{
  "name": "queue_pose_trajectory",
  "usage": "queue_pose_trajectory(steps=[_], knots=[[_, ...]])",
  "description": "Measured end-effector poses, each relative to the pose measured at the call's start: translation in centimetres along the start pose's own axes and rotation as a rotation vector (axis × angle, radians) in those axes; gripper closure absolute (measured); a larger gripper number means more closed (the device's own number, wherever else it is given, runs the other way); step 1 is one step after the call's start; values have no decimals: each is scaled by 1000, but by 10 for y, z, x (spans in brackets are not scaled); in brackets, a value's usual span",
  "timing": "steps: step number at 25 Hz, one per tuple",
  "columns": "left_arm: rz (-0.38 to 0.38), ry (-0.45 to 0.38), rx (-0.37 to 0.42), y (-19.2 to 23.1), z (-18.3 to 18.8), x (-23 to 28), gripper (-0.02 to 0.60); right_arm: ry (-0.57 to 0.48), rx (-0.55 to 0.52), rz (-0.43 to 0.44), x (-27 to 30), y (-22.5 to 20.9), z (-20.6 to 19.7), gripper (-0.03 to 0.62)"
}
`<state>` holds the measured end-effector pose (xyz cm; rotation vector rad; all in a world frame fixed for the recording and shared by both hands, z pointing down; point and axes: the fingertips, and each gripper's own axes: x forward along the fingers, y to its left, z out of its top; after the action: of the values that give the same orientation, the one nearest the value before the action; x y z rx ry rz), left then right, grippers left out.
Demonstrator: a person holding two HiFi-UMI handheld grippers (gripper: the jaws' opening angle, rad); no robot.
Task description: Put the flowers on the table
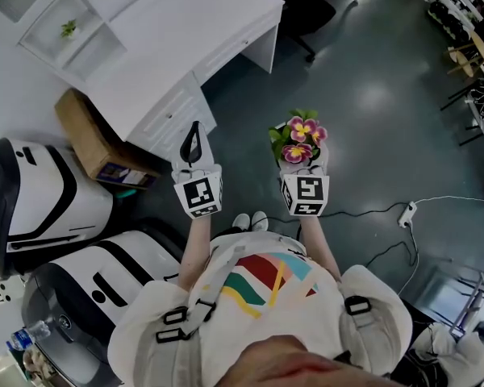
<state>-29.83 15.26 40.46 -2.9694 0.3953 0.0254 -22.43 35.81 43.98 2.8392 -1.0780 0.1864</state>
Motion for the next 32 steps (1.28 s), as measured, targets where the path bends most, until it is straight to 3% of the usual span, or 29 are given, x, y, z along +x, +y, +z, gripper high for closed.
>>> queue_pose_trajectory(steps=[17, 29, 32], knots=[[-19, -84, 30, -31, 29, 50, 577, -54, 2, -34, 9, -56, 8, 250], [-42, -167, 31, -31, 41, 128, 577, -117, -92, -6, 66, -67, 29, 250], [-57, -168, 52, -26, 42, 169, 577, -107, -102, 9, 107, -71, 35, 250]])
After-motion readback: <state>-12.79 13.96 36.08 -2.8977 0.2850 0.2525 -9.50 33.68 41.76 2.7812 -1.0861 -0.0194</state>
